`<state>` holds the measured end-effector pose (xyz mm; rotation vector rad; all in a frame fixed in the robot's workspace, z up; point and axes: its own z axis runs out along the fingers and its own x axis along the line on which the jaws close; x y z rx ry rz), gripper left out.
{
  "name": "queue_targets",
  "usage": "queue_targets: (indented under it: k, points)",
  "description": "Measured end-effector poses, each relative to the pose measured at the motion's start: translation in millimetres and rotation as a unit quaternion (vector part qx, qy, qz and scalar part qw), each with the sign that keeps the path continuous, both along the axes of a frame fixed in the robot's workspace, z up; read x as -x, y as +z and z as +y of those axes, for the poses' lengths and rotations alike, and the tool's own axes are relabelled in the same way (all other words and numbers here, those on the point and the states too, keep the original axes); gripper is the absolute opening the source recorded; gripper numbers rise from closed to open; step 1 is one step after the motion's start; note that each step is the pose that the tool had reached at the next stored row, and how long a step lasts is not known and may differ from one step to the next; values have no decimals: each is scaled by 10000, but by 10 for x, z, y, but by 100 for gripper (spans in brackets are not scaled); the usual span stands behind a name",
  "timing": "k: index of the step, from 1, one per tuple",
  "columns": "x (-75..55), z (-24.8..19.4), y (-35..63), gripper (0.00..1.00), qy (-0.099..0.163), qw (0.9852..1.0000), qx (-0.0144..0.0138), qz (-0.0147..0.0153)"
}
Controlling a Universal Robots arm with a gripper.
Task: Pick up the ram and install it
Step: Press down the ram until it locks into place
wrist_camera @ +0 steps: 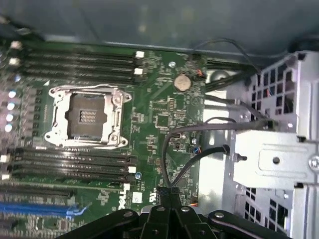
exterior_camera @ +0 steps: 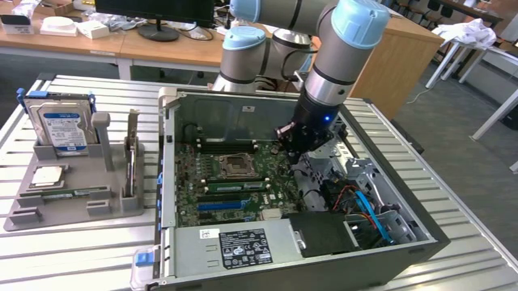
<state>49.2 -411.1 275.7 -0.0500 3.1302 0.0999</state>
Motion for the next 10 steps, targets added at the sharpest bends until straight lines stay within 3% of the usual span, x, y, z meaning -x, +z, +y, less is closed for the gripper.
queue_targets:
  k: [4, 10]
  points:
    - [0, 0, 0, 10, -358, 9994, 0, 0]
    - [0, 0, 0, 10, -377, 9993, 0, 0]
